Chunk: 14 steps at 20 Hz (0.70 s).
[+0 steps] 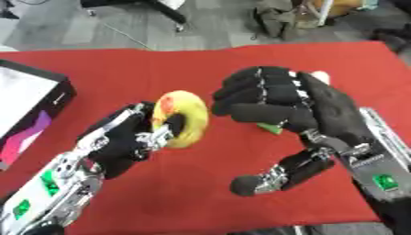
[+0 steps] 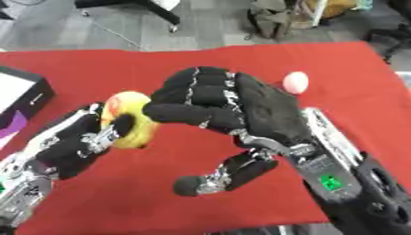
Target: Pick up the objects with one hand, pass them to the other hand, and then place them into the box on the other side of the table.
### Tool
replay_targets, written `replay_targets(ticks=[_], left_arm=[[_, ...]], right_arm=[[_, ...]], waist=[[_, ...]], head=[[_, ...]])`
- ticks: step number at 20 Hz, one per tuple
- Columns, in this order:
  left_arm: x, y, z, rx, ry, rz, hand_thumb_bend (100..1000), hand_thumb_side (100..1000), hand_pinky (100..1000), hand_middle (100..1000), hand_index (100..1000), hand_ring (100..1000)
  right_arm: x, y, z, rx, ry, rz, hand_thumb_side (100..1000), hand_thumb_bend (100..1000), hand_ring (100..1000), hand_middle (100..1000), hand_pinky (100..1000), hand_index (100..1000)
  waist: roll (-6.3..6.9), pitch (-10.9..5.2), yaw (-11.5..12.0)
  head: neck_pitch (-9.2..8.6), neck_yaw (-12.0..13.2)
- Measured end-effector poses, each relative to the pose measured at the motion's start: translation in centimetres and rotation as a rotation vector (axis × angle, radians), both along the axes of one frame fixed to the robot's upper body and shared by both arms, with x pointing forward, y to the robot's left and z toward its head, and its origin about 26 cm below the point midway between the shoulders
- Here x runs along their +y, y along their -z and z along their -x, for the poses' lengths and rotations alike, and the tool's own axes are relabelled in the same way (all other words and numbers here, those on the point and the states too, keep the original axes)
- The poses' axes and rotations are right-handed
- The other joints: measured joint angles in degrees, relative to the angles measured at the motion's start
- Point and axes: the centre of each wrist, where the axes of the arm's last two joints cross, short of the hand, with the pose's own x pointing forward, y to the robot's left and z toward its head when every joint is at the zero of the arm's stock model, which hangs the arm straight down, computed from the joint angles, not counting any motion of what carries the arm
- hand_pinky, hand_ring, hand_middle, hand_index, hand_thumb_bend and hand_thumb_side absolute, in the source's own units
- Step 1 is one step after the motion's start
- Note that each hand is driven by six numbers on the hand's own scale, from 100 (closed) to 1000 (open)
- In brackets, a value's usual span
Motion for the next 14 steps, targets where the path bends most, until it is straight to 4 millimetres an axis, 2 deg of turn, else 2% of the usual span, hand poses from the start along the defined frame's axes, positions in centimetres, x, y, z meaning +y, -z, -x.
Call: replay_targets(ticks=[5, 9, 12, 14], left_arm=[[4.6, 0.2, -1.1, -0.028, -0.345, -0.139, 109, 184, 821, 274, 335, 498], [10.1, 1.3, -3.0, 0.022, -0.816, -0.422, 186, 170, 786, 285, 349, 511], [14.4, 1.9, -4.7, 0.071, -1.147, -0.631, 190, 159, 776, 290, 353, 516], [17.3, 1.7, -6.0, 0.065, -1.256, -0.672, 195, 180, 779, 314, 377, 529]], right_arm=[[-0.3, 0.4, -0.1, 0.016, 0.013, -0.008, 301, 418, 771, 777, 771, 993], [-0.4, 0.8, -0.1, 0.028, 0.018, -0.003, 308, 406, 770, 775, 775, 991], [-0.6, 1.1, -0.1, 0.036, 0.022, 0.006, 315, 395, 769, 773, 779, 990], [-0.8, 1.4, -0.1, 0.043, 0.026, 0.015, 321, 387, 768, 771, 781, 989]], waist=[[0.61, -0.03, -0.21], [0.97, -0.17, -0.91], [1.02, -0.19, -1.44], [1.02, -0.22, -1.64]], head=[[0.0, 4.75], [-0.49, 9.21], [-1.64, 12.01], [-2.15, 13.22]])
